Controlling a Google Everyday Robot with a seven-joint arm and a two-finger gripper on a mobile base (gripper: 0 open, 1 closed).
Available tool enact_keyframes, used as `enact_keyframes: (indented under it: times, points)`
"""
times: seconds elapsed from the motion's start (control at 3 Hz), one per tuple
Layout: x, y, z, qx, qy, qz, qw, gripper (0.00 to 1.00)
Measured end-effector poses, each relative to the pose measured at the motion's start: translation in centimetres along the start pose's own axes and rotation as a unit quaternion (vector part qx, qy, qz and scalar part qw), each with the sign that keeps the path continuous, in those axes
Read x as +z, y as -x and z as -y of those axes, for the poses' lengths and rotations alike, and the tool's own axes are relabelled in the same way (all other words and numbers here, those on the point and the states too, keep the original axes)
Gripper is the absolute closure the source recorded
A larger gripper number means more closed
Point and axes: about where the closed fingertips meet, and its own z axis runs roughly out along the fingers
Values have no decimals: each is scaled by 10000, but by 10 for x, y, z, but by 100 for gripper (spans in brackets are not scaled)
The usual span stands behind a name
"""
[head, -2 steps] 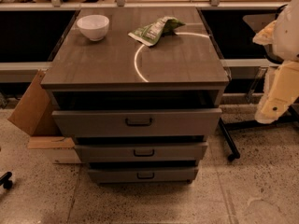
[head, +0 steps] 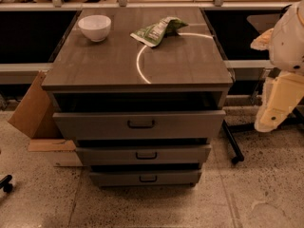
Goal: Open middle drawer
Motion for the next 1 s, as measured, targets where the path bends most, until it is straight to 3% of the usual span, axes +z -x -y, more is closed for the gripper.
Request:
enact_keyframes:
  times: [0.33, 0.67, 1.0]
  points:
    - [28, 9, -16, -476, 92, 157, 9987, 0]
    - [65, 19, -37, -978, 313, 301, 9943, 0]
    - [110, 27, -63, -1288, 667, 473, 9883, 0]
